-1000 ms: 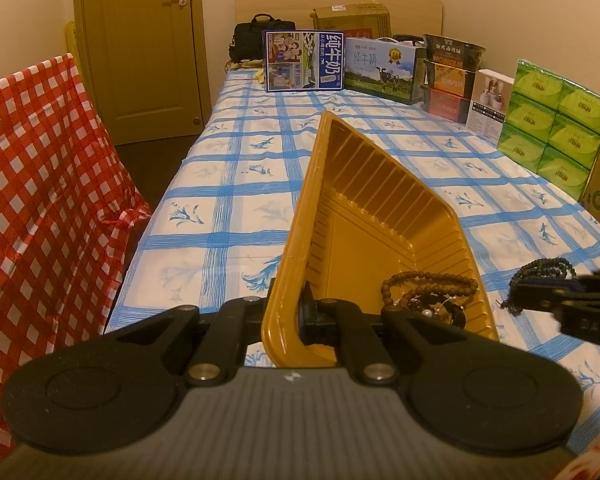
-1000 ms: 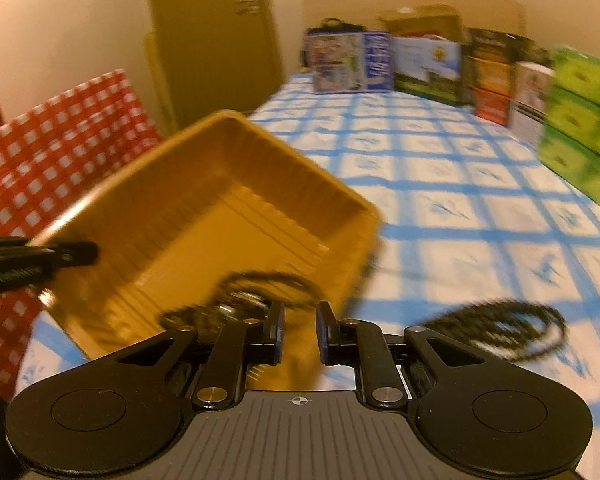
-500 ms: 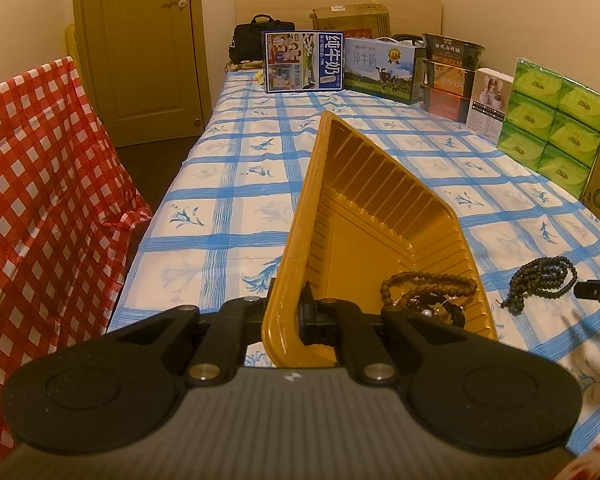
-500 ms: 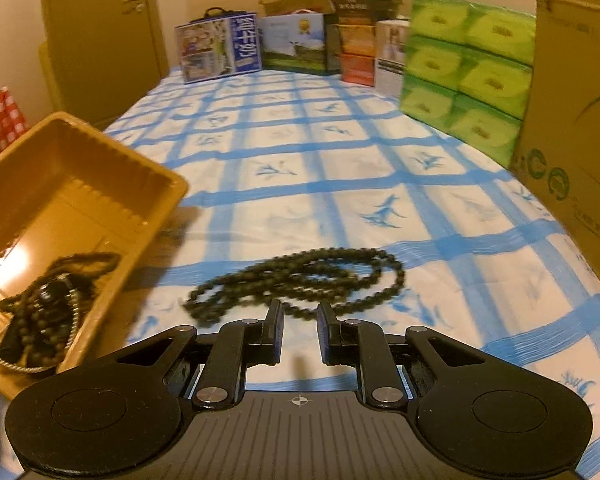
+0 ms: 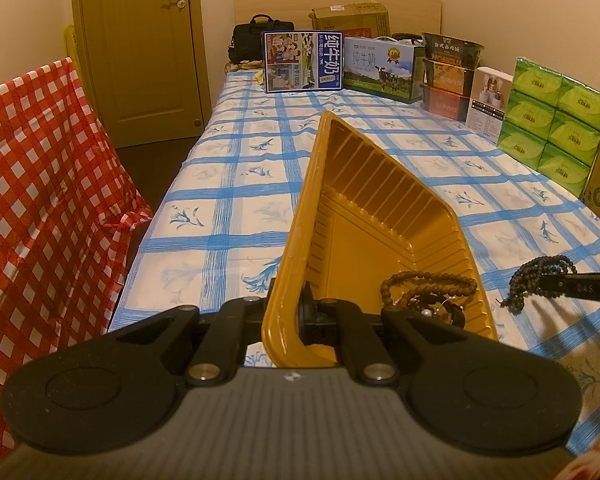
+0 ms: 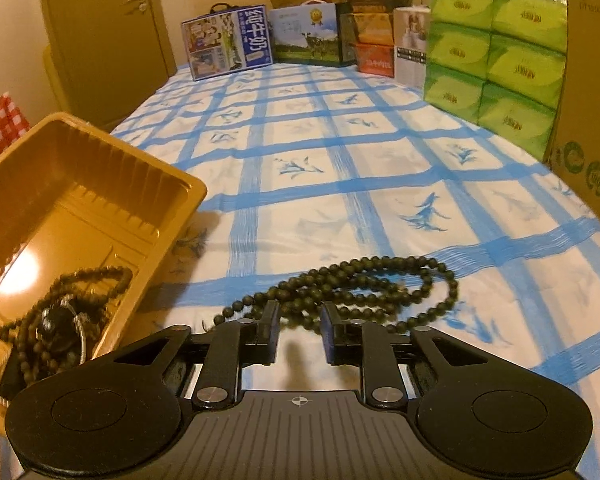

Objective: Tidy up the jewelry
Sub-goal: 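Pinch the remaining dark bead necklace with the right tool and lift it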

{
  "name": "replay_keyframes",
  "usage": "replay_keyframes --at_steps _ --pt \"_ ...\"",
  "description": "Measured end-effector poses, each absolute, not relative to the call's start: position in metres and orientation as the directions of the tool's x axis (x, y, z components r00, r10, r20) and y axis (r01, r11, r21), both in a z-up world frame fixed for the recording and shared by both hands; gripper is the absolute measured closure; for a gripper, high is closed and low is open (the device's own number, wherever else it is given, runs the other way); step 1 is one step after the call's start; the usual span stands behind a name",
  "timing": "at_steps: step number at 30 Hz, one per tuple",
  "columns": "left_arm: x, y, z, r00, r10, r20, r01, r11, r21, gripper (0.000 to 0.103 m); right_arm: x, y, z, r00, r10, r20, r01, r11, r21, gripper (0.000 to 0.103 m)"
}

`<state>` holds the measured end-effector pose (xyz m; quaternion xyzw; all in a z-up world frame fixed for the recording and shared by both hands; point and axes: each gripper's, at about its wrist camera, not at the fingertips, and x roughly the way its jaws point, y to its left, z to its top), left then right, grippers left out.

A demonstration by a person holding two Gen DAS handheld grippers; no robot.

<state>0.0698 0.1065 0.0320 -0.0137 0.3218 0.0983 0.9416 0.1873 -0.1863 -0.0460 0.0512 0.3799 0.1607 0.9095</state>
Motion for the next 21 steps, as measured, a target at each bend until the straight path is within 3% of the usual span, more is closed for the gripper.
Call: replay_keyframes --at_steps 4,14,15,17,21 --pt "0.070 0.106 0.032 0.774 0.176 -0.609 -0.194 0.980 0.037 0.097 0.199 -0.183 -0.049 0.663 0.325 -0.675 -0.209 0.945 0.250 0.068" --pt "0.070 0.107 0.032 0.773 0.176 -0.609 -0.195 0.980 0.036 0.097 0.216 -0.182 -0.060 0.657 0.303 -0.691 -0.146 0.949 0.278 0.069" --pt "0.070 0.107 0.032 0.773 0.176 -0.609 -0.195 0.980 0.035 0.097 0.216 -0.182 -0.060 0.655 0.300 -0.693 -0.149 0.951 0.271 0.070" --pt "0.070 0.107 0.032 0.773 0.176 -0.609 -0.194 0.980 0.037 0.097 0.215 -0.182 -0.060 0.653 0.298 -0.697 -0.157 0.953 0.260 0.087" --pt "0.070 0.106 0.032 0.774 0.175 -0.609 -0.194 0.980 0.036 0.097 0.209 -0.183 -0.061 0.639 0.302 -0.707 -0.168 0.952 0.254 0.096"
